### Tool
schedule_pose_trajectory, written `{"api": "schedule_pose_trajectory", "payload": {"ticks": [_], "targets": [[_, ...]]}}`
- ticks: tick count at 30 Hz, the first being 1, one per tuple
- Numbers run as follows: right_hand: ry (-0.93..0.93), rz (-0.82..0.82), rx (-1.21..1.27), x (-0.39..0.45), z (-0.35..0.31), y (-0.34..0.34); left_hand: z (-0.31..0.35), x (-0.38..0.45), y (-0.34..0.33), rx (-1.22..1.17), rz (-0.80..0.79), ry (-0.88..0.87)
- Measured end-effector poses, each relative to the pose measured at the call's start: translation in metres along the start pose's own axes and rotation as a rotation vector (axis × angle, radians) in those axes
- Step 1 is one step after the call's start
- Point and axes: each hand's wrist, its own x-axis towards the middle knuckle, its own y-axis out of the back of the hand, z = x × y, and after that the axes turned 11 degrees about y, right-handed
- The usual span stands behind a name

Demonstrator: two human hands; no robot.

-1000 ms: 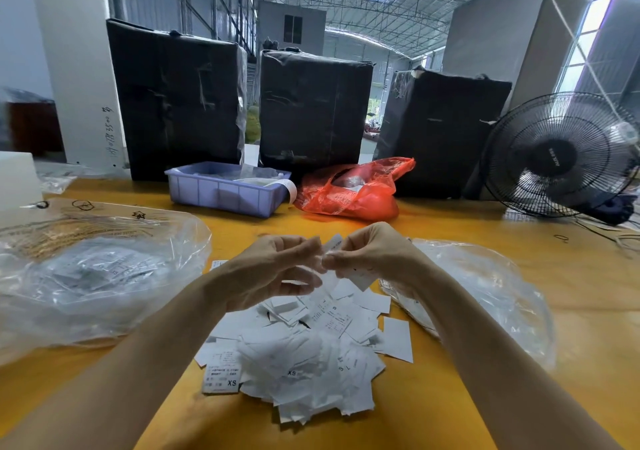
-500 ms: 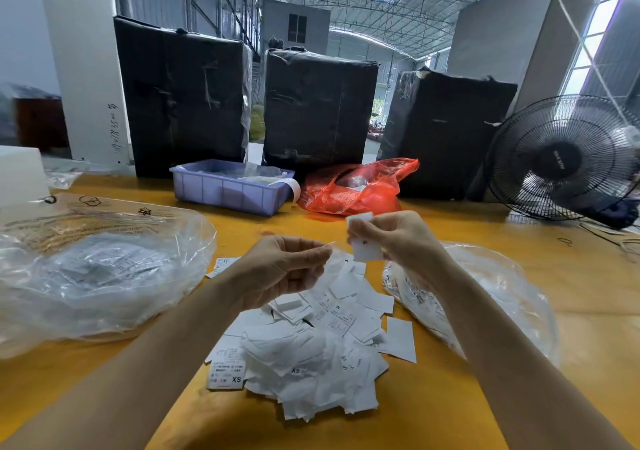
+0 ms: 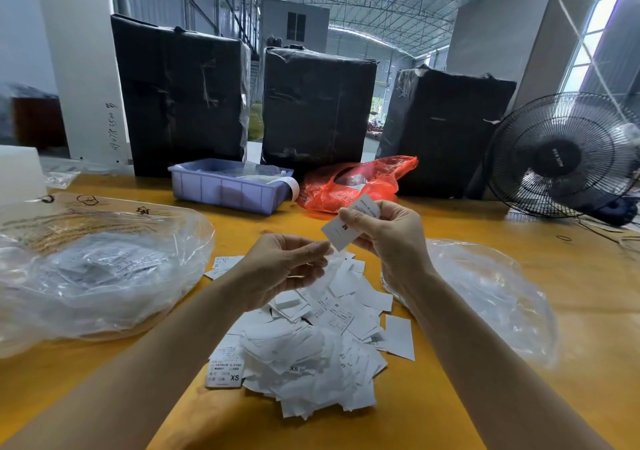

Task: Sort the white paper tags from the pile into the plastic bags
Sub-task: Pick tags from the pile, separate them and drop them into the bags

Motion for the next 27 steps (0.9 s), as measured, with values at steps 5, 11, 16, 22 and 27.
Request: {"api": "schedule_pose_trajectory", "payload": {"ticks": [5, 11, 16, 22, 27], "targets": [[0.14, 0.071, -0.126, -0.003, 0.005, -0.007, 0.001, -0.001, -0.001, 0.003, -0.01, 0.002], [0.175, 0.077, -0.181, -0.008, 0.006, -0.012, 0.001, -0.002, -0.003, -0.031, 0.005, 0.017], [0.112, 0.037, -0.181, -0.007, 0.007, -0.012, 0.004, -0.001, -0.003, -0.081, 0.071, -0.002], [0.041, -0.015, -0.179, -0.005, 0.008, -0.005, 0.003, 0.001, 0.0, -0.133, 0.19, -0.02], [-0.048, -0.113, -0.181, -0.006, 0.008, -0.005, 0.002, 0.001, -0.005, -0.126, 0.23, -0.062]]}}
